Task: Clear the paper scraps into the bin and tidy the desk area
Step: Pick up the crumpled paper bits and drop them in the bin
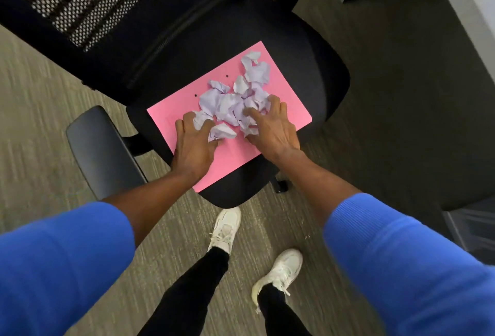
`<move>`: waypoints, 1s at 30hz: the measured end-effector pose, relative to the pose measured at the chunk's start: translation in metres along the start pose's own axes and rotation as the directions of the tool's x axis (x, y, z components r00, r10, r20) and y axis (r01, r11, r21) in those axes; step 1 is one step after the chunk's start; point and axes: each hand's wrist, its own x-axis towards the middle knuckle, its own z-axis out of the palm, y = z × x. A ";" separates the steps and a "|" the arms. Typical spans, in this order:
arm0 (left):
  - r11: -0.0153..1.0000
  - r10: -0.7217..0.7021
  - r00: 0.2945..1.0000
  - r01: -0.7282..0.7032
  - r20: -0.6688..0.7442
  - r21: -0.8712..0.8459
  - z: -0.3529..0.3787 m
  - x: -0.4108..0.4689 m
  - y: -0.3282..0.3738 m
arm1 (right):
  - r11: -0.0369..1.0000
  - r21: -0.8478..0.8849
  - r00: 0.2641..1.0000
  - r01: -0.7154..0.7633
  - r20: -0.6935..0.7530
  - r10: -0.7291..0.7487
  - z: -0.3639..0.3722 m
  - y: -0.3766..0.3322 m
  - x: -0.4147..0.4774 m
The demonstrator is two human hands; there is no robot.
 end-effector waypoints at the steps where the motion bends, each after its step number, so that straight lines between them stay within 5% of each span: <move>1: 1.000 -0.001 1.000 0.001 -0.012 -0.013 0.000 0.001 0.000 | 1.000 0.006 1.000 0.011 0.000 -0.011 0.001 -0.001 0.001; 18: 0.960 -0.165 0.983 0.141 -0.082 -0.242 -0.005 -0.037 0.028 | 0.981 0.188 0.994 0.051 -0.107 -0.031 -0.005 0.011 -0.046; 30: 0.909 -0.257 0.936 0.150 -0.240 -0.389 -0.001 -0.087 0.084 | 0.941 0.338 0.950 -0.018 -0.287 0.121 0.013 0.042 -0.129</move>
